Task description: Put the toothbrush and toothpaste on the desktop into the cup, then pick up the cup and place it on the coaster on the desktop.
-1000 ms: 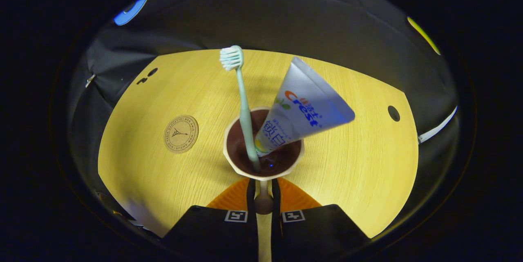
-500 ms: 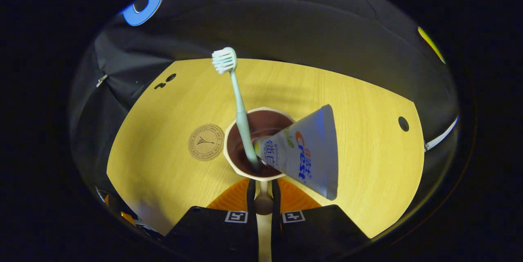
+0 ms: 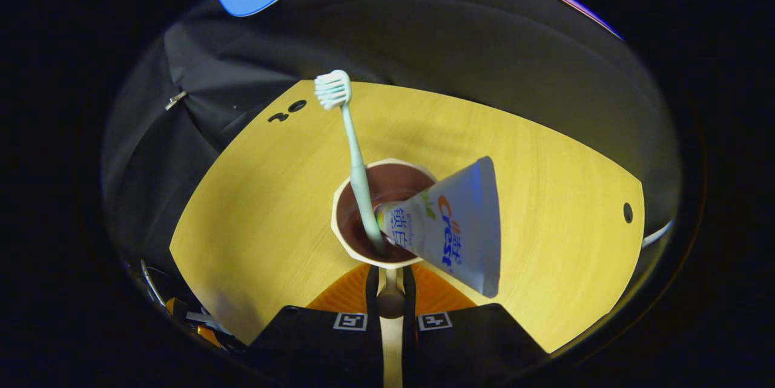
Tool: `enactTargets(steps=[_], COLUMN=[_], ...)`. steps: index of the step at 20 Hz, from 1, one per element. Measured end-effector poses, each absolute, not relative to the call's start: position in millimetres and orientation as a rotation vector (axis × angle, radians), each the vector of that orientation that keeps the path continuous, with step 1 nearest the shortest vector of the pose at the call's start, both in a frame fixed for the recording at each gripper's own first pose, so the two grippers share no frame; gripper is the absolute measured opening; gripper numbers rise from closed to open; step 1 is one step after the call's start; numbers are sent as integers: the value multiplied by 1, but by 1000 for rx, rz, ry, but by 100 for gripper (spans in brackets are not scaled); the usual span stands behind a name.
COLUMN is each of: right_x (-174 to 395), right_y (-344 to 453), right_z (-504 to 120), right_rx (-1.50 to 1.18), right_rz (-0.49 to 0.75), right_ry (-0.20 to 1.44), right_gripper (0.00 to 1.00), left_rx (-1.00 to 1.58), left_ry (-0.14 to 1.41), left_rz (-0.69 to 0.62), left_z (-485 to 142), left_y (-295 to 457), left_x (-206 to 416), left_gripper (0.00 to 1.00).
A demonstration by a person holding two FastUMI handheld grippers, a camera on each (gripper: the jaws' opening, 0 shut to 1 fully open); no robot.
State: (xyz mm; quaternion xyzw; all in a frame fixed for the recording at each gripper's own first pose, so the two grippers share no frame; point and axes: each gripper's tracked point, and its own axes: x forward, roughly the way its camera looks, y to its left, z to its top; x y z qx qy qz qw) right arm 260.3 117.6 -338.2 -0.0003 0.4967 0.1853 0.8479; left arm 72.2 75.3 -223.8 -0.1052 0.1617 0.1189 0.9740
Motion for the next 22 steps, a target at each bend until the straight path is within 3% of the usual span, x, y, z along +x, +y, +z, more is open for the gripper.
enactTargets(steps=[17,22], right_x=[265,265], right_y=[131,132], right_z=[-356,-354], right_rx=[-129,-121], right_rz=[387,378], right_ry=[1106,1116], right_gripper=[16,24], left_rx=[-242,-239], left_ry=[347,344], left_rz=[278,276], left_z=[-234,-233], left_y=[103,103], left_x=[63,65], left_gripper=[82,81])
